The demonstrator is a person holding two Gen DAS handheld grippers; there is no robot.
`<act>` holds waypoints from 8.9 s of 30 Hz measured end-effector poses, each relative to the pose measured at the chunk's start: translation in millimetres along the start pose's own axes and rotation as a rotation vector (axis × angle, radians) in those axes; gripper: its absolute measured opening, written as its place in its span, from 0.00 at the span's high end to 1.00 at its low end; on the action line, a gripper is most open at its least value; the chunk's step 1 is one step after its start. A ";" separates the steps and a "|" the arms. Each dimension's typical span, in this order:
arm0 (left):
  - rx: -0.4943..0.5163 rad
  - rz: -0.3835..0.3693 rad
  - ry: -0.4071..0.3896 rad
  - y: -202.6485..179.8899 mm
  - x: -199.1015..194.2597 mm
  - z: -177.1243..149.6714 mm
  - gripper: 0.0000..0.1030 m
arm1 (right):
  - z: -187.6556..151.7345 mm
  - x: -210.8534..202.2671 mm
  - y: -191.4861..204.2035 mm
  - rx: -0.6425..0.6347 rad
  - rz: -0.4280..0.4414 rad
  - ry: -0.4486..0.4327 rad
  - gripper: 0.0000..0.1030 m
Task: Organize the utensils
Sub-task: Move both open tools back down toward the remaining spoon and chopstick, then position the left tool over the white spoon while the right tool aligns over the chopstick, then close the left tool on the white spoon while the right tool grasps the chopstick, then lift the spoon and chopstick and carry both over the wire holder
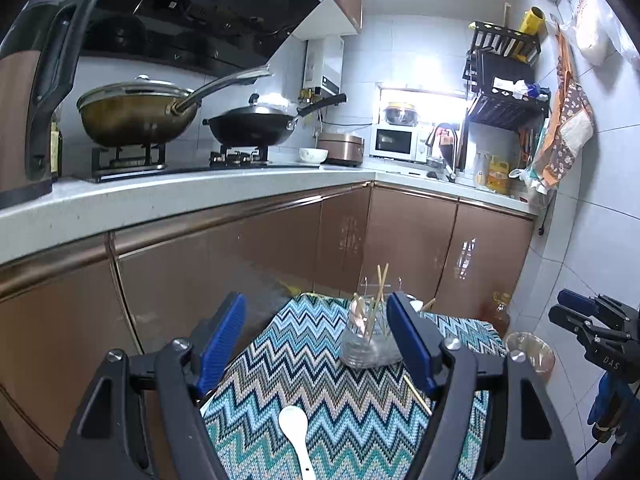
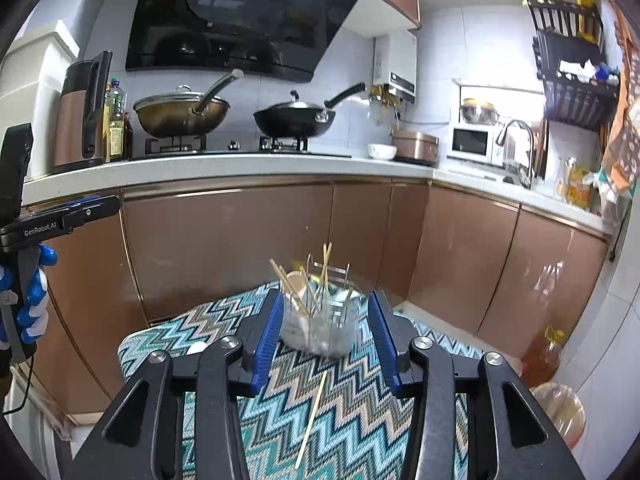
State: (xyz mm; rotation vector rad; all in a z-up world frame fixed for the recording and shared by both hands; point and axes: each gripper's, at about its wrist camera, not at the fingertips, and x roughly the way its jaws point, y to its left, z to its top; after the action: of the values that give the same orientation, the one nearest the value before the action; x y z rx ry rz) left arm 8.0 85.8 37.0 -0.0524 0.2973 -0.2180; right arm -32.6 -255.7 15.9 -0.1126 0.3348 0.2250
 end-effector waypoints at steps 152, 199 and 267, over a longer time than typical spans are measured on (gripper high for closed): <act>-0.317 -0.205 0.663 88.4 202.2 -190.1 0.32 | -150.2 180.5 -68.7 0.225 0.170 0.548 0.57; -0.222 -0.066 0.744 79.0 224.3 -192.0 0.89 | -146.6 221.5 -70.2 0.248 0.304 0.586 0.57; -0.111 -0.126 0.624 50.3 191.9 -147.0 0.95 | -89.3 254.9 -26.9 0.026 0.309 0.751 0.95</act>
State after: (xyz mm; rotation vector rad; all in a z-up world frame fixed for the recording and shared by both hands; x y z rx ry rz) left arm 153.8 89.7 -162.3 -0.1133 0.9297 -0.3409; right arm 180.3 -243.9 -152.1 -0.1167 1.1064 0.4831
